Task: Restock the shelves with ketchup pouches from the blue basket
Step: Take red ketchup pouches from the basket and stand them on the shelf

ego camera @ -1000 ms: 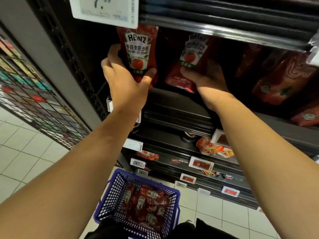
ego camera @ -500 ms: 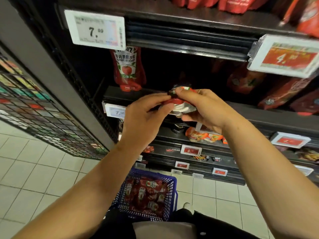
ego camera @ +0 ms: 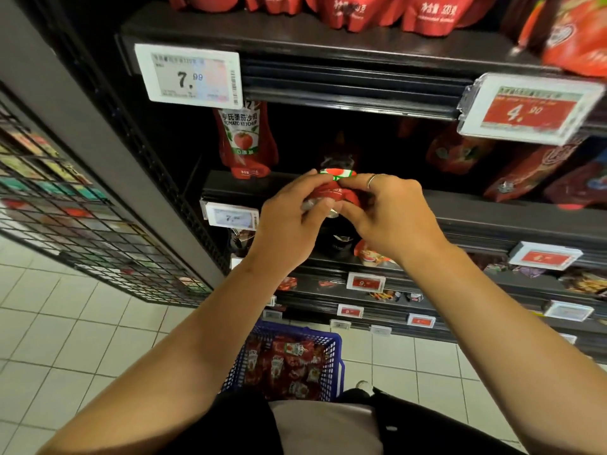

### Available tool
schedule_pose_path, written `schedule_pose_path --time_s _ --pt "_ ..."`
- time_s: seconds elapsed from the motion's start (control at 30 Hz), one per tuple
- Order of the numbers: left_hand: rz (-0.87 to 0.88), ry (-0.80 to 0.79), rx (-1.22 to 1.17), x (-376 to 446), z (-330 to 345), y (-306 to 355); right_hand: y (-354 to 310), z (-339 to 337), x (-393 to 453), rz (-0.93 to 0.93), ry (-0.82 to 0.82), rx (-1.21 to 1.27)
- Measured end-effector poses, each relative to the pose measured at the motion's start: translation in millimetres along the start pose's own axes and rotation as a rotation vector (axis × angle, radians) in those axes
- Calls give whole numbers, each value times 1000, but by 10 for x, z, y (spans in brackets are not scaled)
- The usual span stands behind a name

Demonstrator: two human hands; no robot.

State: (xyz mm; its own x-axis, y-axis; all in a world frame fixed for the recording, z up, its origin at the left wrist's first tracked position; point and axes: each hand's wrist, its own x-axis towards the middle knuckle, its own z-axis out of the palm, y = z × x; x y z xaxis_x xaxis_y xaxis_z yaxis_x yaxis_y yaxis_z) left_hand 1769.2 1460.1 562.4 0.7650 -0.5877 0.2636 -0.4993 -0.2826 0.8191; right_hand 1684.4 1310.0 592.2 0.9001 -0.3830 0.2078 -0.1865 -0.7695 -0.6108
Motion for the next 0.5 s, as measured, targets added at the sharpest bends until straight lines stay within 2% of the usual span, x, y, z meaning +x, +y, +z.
schedule_pose_path --time_s 0.13,0.3,0.4,0.5 --pt "7 -8 -9 44 -13 -45 45 65 -37 72 27 19" --pt "11 185 -24 15 117 -51 71 151 -79 108 53 93" --pt "-38 101 -107 84 92 -100 141 110 -47 141 10 195" --pt "-133 11 -289 95 47 -162 189 69 -12 280 -29 477"
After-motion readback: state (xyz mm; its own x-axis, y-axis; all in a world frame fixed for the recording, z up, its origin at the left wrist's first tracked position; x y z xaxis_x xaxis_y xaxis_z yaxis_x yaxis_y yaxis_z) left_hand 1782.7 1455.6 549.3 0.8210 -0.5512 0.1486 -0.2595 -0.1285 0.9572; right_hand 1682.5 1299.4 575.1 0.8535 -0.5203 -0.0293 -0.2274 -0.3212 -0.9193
